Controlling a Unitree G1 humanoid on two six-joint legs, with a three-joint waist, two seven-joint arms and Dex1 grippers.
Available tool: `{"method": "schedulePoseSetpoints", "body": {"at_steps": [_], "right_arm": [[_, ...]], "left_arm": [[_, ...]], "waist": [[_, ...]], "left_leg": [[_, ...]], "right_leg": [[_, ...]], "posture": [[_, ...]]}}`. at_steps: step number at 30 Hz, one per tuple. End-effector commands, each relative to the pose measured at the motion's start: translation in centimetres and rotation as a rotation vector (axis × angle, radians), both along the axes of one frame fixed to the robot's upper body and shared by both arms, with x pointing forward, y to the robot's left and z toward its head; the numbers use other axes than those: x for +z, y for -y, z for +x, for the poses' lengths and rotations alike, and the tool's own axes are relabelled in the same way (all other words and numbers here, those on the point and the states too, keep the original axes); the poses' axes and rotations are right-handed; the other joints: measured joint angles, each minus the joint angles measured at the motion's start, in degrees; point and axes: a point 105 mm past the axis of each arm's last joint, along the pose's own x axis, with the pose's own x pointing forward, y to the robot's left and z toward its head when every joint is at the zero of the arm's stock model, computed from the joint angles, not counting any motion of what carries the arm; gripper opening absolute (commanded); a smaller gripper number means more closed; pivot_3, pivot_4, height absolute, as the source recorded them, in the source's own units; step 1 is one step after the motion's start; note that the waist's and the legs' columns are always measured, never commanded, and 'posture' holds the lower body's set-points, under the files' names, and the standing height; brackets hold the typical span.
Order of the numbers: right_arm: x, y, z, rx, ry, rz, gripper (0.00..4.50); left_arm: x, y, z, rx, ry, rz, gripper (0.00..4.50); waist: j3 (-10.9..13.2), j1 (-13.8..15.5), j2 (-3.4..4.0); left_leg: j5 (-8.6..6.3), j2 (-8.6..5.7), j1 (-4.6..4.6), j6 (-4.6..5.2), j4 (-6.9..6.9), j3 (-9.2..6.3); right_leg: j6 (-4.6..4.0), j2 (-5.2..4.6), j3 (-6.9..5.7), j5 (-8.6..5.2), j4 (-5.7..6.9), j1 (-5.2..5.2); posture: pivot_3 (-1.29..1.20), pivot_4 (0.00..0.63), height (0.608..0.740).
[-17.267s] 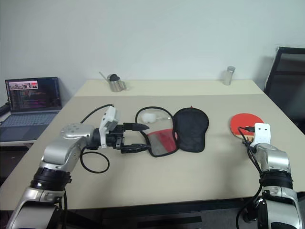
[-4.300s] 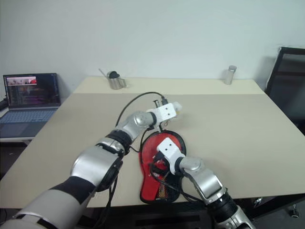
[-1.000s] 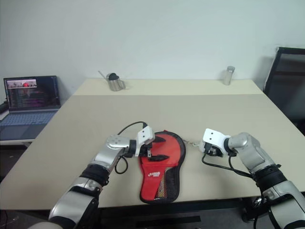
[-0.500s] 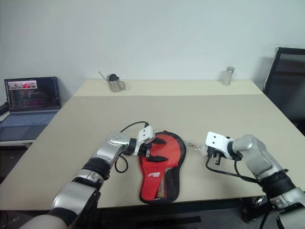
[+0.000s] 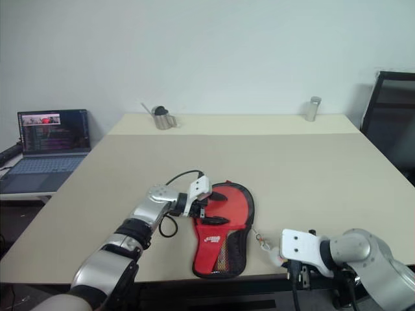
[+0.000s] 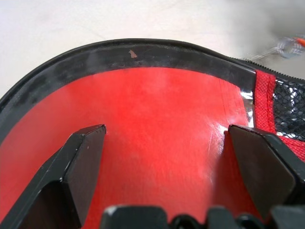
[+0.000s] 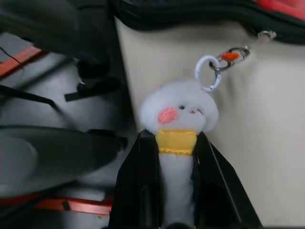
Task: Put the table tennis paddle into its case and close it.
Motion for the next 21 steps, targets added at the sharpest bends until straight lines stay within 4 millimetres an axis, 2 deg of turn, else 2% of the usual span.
{"method": "schedulePoseSetpoints", "body": {"at_steps": [1,4,9,12,16,21], "right_arm": [[0.0,-1.1,-2.8,0.070,-0.093,0.020,0.34],[-0.3,-1.5,-3.9,0.079,-0.133,0.032,0.34],[-1.2,-3.1,-7.4,0.123,-0.268,0.093,0.33],[-1.2,-3.4,-8.4,0.138,-0.318,0.125,0.33],[-1.3,-4.1,-8.7,0.128,-0.336,0.172,0.33],[-1.3,-4.1,-7.6,0.051,-0.287,0.179,0.33]], "left_arm": [[-4.4,-1.2,-1.5,-0.003,-0.118,0.155,4.50],[-4.3,-1.1,-1.4,0.002,-0.115,0.158,4.50],[-4.1,-0.5,-1.0,0.003,-0.104,0.171,4.50],[-3.9,0.0,-0.8,0.002,-0.098,0.172,4.50],[-3.7,0.8,-0.5,-0.002,-0.089,0.168,4.50],[-3.7,1.3,-0.5,-0.011,-0.080,0.163,4.50]], "waist": [[-0.05,0.01,-0.04],[-0.18,0.08,-0.08],[-0.33,0.36,-0.20],[-0.38,0.16,-0.23],[-0.44,0.20,-0.28],[-0.45,0.24,-0.28]], "left_leg": [[-0.06,0.00,0.07,-0.03,0.00,-0.01],[-0.21,-0.04,0.10,-0.05,-0.01,-0.05],[-0.44,-0.17,0.10,0.00,-0.01,-0.15],[-0.47,-0.19,0.13,-0.01,0.01,-0.14],[-0.68,-0.17,0.24,-0.35,0.26,-0.22],[-0.70,-0.23,0.21,-0.36,0.26,-0.17]], "right_leg": [[0.01,-0.17,0.00,-0.05,-0.02,0.07],[0.07,-0.29,-0.02,-0.24,0.00,0.12],[0.46,-0.30,-0.08,-0.40,0.06,0.18],[0.49,-0.37,-0.11,-0.44,0.07,0.22],[0.35,-0.61,-0.20,-0.52,0.04,0.19],[0.35,-0.80,-0.23,-0.53,-0.07,0.26]], "posture": [[0.00,0.150,0.740],[0.00,0.150,0.740],[0.00,0.150,0.740],[0.00,0.150,0.740],[0.00,0.150,0.740],[0.00,0.150,0.740]]}}
